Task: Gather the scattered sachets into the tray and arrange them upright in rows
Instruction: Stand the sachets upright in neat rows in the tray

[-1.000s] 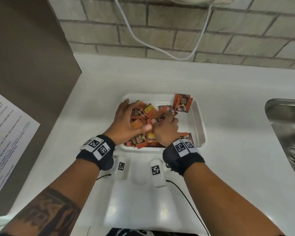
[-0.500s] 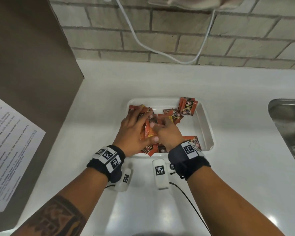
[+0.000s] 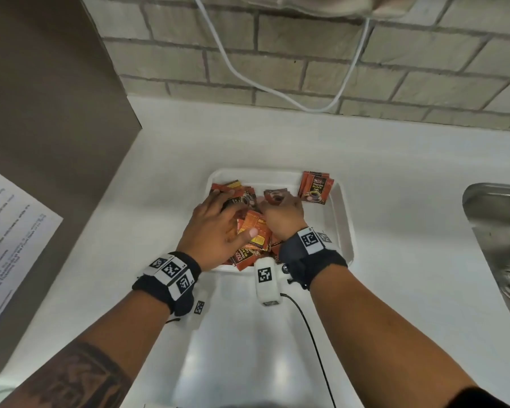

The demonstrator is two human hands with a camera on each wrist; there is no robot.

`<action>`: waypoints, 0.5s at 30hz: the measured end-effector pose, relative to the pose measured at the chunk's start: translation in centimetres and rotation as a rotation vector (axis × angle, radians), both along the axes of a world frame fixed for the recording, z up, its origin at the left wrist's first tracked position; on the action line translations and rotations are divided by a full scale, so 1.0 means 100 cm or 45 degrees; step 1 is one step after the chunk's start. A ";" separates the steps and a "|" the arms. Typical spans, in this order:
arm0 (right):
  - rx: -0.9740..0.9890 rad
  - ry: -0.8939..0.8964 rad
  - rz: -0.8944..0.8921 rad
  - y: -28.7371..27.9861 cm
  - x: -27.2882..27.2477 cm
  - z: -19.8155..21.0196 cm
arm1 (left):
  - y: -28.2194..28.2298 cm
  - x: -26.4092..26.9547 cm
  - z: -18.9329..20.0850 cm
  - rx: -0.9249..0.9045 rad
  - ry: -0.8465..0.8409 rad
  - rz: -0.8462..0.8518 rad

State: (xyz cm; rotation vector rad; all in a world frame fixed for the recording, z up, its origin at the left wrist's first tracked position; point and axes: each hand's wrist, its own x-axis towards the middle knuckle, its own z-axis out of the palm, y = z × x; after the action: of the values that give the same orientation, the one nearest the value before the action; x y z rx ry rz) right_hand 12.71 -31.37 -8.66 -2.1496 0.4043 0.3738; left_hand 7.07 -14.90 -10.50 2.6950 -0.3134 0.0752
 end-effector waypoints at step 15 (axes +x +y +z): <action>0.579 -0.016 0.017 0.002 -0.009 0.023 | 0.001 0.002 0.009 -0.159 0.019 -0.059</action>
State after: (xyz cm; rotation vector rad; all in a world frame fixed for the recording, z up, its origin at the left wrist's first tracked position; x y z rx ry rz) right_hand 11.82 -31.13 -6.32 -1.7106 0.2664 0.4155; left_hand 7.27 -14.82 -9.58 2.5624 -0.3541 0.0587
